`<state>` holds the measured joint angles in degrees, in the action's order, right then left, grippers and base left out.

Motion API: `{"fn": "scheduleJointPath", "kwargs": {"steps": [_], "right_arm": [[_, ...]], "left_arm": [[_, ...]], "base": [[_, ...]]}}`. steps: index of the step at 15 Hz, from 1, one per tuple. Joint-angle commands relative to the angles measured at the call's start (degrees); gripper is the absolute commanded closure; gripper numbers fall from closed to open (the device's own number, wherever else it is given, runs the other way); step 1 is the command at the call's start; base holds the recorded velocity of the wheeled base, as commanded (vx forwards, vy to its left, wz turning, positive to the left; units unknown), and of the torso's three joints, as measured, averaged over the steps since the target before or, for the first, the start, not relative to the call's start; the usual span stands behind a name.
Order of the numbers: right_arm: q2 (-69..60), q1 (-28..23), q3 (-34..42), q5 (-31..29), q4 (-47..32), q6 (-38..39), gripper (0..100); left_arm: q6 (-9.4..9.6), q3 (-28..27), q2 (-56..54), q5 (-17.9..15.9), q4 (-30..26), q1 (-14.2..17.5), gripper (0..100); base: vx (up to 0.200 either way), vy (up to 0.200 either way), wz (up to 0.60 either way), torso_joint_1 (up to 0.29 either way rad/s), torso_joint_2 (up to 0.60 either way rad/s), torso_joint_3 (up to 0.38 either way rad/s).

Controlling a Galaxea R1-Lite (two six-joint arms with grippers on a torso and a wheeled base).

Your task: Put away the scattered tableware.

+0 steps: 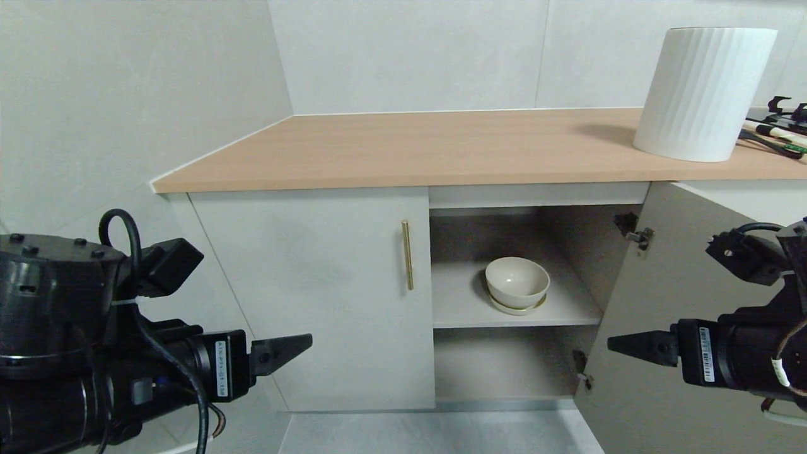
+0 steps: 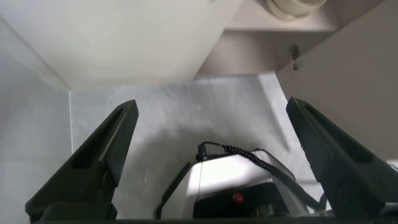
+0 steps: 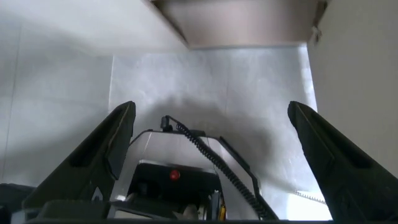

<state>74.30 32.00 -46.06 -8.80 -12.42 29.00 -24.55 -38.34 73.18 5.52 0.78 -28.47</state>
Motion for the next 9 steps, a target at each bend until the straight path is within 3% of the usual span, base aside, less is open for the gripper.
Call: {"fn": "scheduleJointPath", "kwargs": {"steps": [1,9], "right_arm": [[-0.5,0.0,0.1,-0.1,0.0,-0.3,0],[-1.2,0.0,2.0,-1.1,-1.1,-4.0,0]], "left_arm": [[-0.06,0.0,0.7,0.0,0.0,0.0,0],[-0.06,0.1,0.9,0.0,-0.1,-0.2,0]], "base": [[-0.200,0.000,0.00,-0.002,0.00,0.007],[-0.200,0.000,0.00,-0.001,0.00,0.001]]}}
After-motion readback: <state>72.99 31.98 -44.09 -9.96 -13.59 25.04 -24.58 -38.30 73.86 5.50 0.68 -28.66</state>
